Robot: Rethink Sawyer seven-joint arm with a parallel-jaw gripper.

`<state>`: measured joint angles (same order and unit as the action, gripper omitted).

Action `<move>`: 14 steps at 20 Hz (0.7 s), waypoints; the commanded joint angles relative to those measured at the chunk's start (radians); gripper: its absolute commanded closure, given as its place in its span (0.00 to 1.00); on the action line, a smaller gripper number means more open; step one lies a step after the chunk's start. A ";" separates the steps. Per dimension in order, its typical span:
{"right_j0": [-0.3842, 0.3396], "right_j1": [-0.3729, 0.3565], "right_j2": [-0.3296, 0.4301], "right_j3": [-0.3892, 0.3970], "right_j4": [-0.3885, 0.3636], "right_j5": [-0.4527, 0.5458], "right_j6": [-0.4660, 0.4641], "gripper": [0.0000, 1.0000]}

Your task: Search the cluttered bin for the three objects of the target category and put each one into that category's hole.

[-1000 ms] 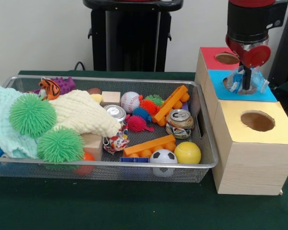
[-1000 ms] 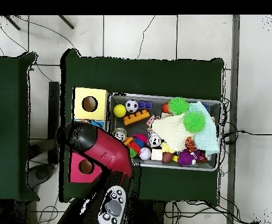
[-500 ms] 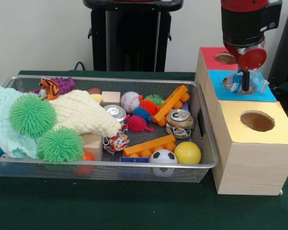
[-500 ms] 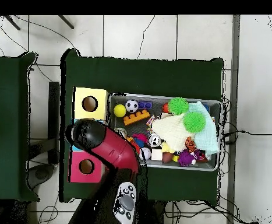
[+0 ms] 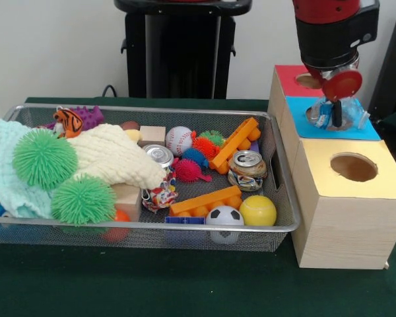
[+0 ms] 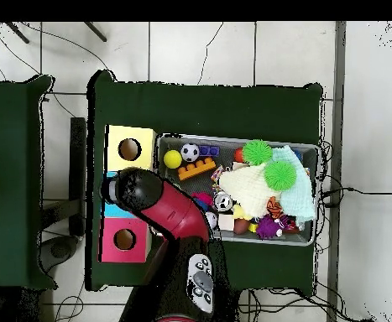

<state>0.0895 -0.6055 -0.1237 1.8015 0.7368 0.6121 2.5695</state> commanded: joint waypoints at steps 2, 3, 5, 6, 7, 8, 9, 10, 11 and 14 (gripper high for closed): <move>-0.093 0.230 0.199 0.118 -0.058 -0.211 -0.085 1.00; -0.100 0.226 0.204 0.125 -0.044 -0.176 -0.070 1.00; -0.109 0.218 0.205 0.133 -0.037 -0.118 -0.054 1.00; -0.116 0.213 0.208 0.135 -0.038 -0.097 -0.055 1.00; -0.113 0.208 0.195 0.131 -0.055 -0.071 -0.049 1.00; -0.118 0.204 0.194 0.129 -0.058 -0.043 -0.045 1.00; -0.120 0.202 0.193 0.129 -0.065 -0.036 -0.047 1.00; -0.123 0.194 0.189 0.130 -0.072 -0.014 -0.044 1.00; -0.124 0.190 0.186 0.130 -0.078 0.001 -0.043 1.00; -0.139 0.188 0.192 0.130 -0.081 0.034 -0.047 1.00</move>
<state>-0.0150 -0.6051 -0.0272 1.8181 0.7315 0.6613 2.5695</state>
